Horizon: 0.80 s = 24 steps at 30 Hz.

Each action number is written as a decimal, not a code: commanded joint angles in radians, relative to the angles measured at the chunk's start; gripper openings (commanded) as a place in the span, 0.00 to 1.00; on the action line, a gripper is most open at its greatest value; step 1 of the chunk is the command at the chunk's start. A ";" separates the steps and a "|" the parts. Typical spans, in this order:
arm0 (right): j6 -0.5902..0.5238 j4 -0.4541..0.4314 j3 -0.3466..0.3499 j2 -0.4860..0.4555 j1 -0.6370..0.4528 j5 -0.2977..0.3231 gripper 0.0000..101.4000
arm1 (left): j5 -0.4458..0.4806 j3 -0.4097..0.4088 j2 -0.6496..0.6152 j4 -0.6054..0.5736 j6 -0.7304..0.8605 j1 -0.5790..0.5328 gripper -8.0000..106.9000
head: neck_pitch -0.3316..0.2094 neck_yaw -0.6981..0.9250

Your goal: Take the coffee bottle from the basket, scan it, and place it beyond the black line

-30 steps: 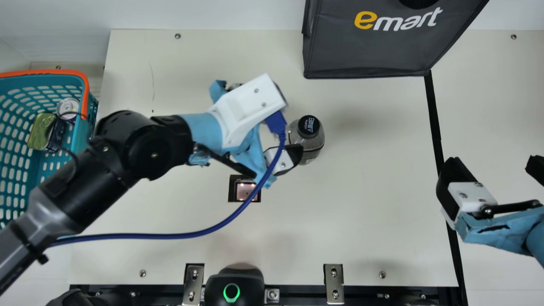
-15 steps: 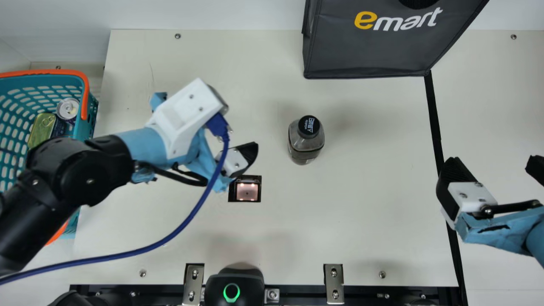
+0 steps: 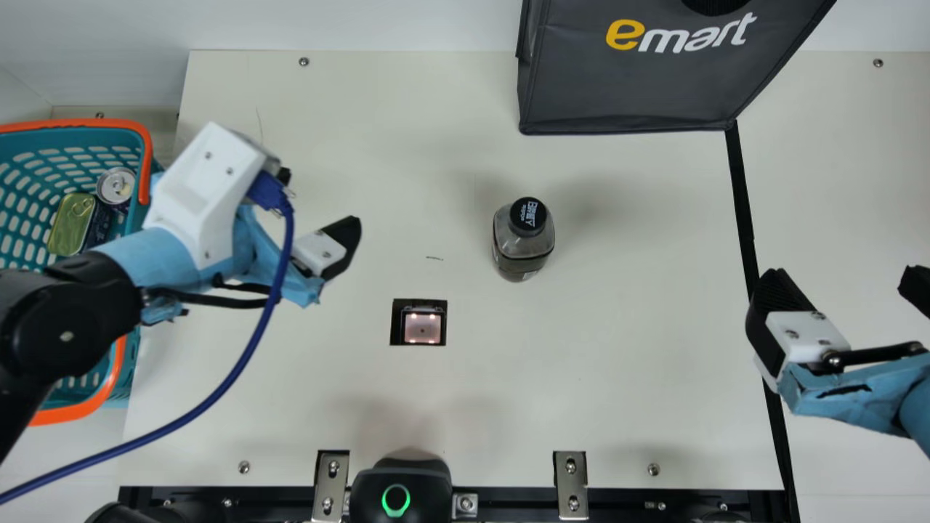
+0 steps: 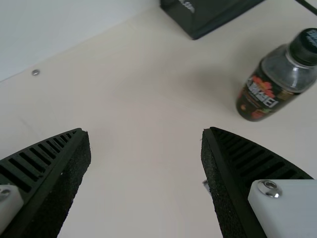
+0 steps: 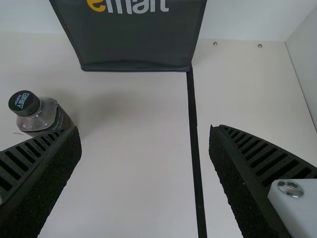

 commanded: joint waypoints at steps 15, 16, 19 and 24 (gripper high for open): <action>0.000 0.000 0.000 0.000 0.000 0.000 0.90 | 0.034 0.071 -0.106 0.026 -0.022 0.183 0.85 | -0.026 0.002; 0.000 0.000 0.000 0.000 0.000 0.000 0.90 | 0.035 0.077 -0.112 0.026 -0.022 0.191 0.85 | -0.026 0.002; 0.000 0.000 0.000 0.000 0.000 0.000 0.90 | 0.040 0.094 -0.130 0.026 -0.018 0.217 0.85 | -0.026 0.002; 0.000 0.000 0.000 0.000 0.000 0.000 0.90 | 0.046 0.119 -0.157 0.021 -0.003 0.261 0.85 | -0.026 0.002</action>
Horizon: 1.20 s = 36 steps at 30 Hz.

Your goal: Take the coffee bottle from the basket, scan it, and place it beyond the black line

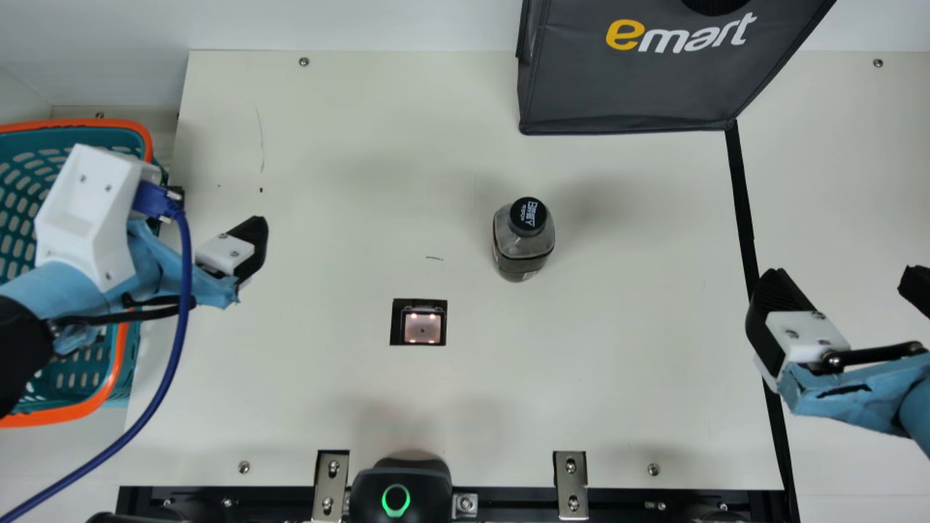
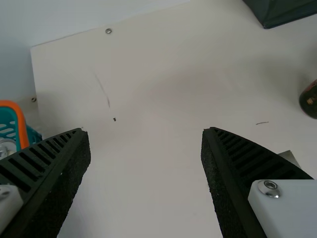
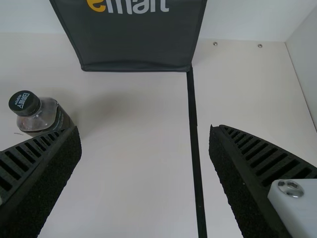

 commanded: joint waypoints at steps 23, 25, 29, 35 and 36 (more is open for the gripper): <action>0.000 0.000 0.000 0.000 0.000 0.000 0.90 | 0.021 0.084 -0.121 -0.025 0.077 0.140 0.85 | -0.026 0.002; 0.000 0.000 0.000 0.000 0.000 0.000 0.90 | 0.019 0.089 -0.131 -0.025 0.082 0.144 0.85 | -0.026 0.002; 0.000 0.000 0.000 0.000 0.000 0.000 0.90 | 0.017 0.096 -0.148 -0.026 0.087 0.147 0.85 | -0.026 0.002; 0.000 0.000 0.000 0.000 0.000 0.000 0.90 | 0.018 0.095 -0.147 -0.025 0.085 0.146 0.85 | -0.026 0.002; 0.000 0.000 0.000 0.000 0.000 0.000 0.90 | 0.018 0.095 -0.147 -0.025 0.085 0.146 0.85 | -0.026 0.002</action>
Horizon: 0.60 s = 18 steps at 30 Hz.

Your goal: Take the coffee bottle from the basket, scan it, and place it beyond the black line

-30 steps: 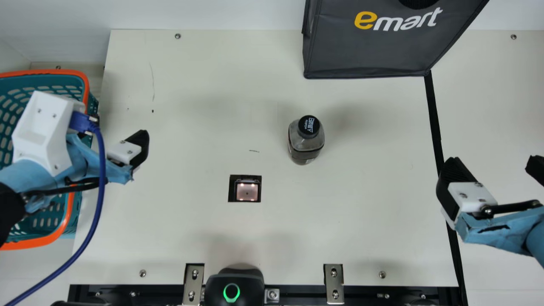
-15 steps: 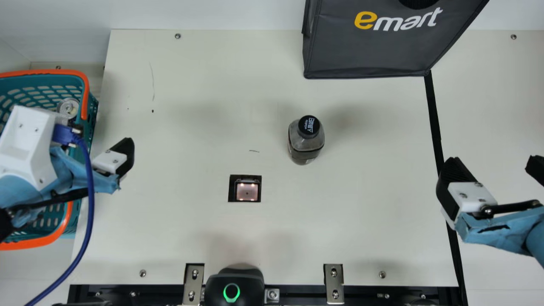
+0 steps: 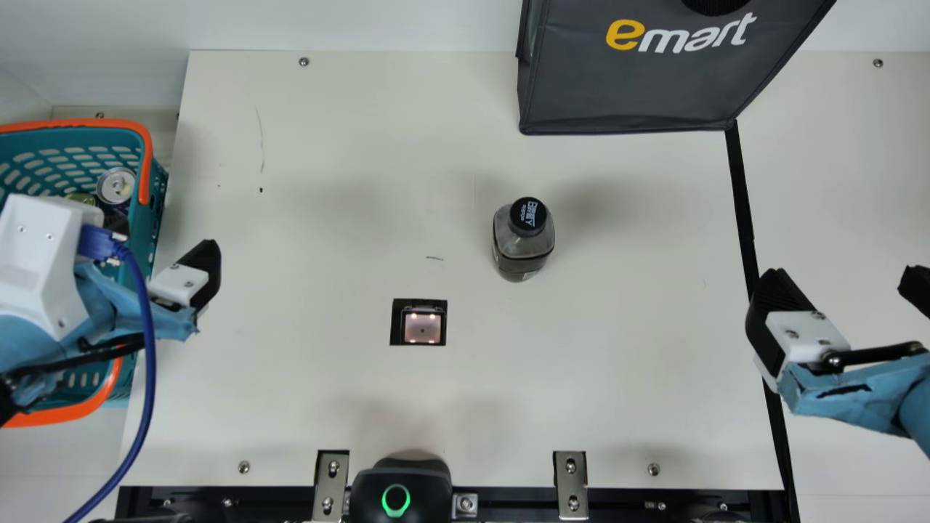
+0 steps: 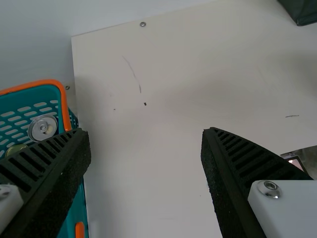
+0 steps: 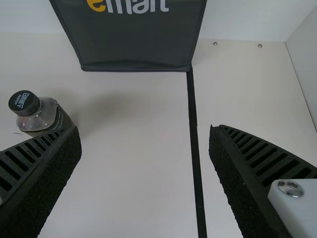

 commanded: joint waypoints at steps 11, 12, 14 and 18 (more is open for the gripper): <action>0.000 0.000 0.000 0.000 0.000 0.000 0.90 | 0.000 0.000 0.000 0.000 0.000 0.000 0.85 | -0.026 0.002; 0.000 0.000 0.000 0.000 0.000 0.000 0.90 | 0.000 0.000 0.000 0.000 0.000 0.000 0.85 | -0.026 0.002; 0.000 0.000 0.000 0.000 0.000 0.000 0.90 | 0.000 0.000 0.000 0.000 0.000 0.000 0.85 | -0.026 0.002; 0.000 0.000 0.000 0.000 0.000 0.000 0.90 | 0.000 0.000 0.000 0.000 0.000 0.000 0.85 | -0.026 0.002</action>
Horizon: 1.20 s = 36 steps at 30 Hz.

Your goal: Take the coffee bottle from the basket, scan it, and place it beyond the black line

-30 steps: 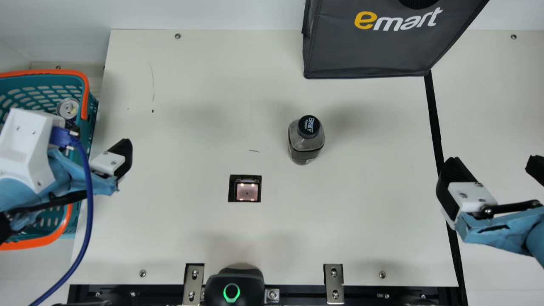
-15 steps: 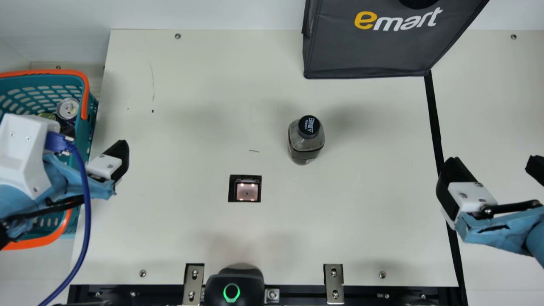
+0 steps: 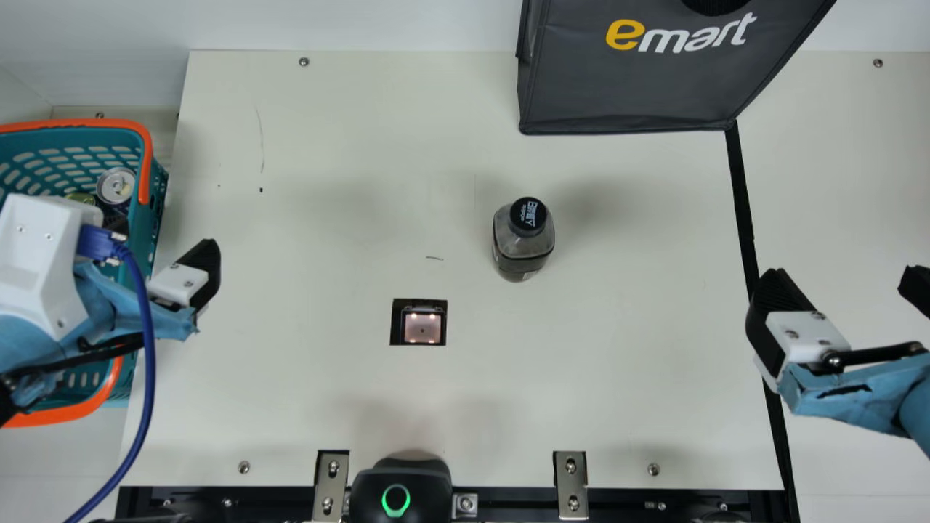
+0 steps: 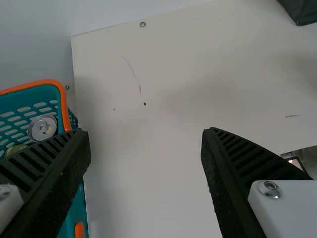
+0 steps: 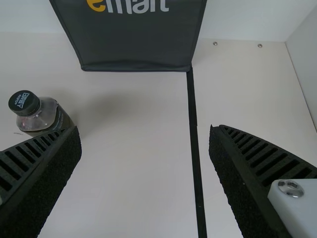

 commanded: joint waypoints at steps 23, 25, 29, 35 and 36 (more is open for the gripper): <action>-0.014 0.008 -0.016 0.107 0.086 -0.042 0.90 | 0.000 0.000 0.000 0.000 0.000 0.000 0.85 | -0.026 0.003; -0.017 0.008 -0.018 0.122 0.100 -0.046 0.90 | 0.000 0.000 0.000 0.000 0.000 0.000 0.85 | -0.026 0.003; -0.024 0.011 -0.022 0.154 0.127 -0.055 0.90 | 0.000 0.000 0.000 0.000 0.000 0.000 0.85 | -0.026 0.003; -0.037 0.012 -0.028 0.205 0.171 -0.076 0.90 | 0.000 0.000 0.000 0.000 0.000 0.000 0.85 | -0.026 0.003; -0.040 0.012 -0.030 0.214 0.179 -0.080 0.90 | 0.000 0.000 0.000 0.000 0.000 0.000 0.85 | -0.026 0.003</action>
